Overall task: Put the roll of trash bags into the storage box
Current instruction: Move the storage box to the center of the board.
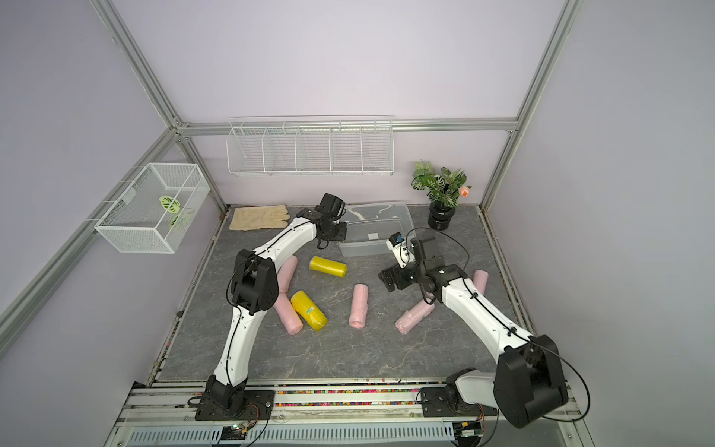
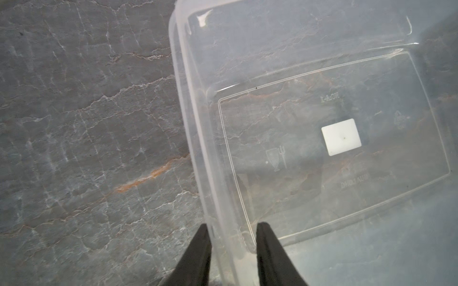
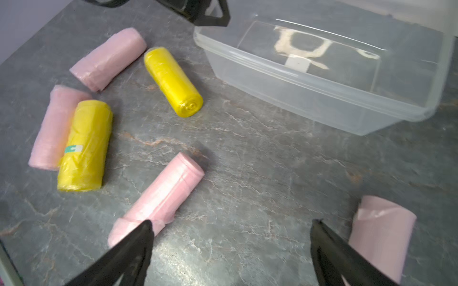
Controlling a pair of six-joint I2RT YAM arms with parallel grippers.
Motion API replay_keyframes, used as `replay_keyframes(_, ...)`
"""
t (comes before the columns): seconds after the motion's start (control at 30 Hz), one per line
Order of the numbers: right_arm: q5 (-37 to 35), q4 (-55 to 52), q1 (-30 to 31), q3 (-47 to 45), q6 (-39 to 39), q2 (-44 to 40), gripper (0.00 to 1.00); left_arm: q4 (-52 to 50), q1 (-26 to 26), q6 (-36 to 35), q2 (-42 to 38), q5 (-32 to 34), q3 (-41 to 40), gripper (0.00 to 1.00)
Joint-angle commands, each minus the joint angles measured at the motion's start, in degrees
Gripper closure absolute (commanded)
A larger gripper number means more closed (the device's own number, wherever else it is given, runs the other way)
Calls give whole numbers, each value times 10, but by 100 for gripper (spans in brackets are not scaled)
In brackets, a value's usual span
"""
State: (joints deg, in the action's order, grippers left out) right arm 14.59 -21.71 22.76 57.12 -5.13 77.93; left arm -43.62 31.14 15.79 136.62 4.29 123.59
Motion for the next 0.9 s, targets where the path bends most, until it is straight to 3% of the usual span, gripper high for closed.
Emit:
replay_keyframes(0.0, 1, -52, 41, 49, -64, 60, 1, -26, -4, 2, -15, 17, -18, 65)
replay_keyframes(0.4, -6, -105, 145, 225, -160, 273, 1, -13, -39, 12, -41, -11, -64, 65)
replay_keyframes(0.87, -20, -105, 158, 267, -176, 315, 1, -6, -89, 41, -64, -23, -98, 66)
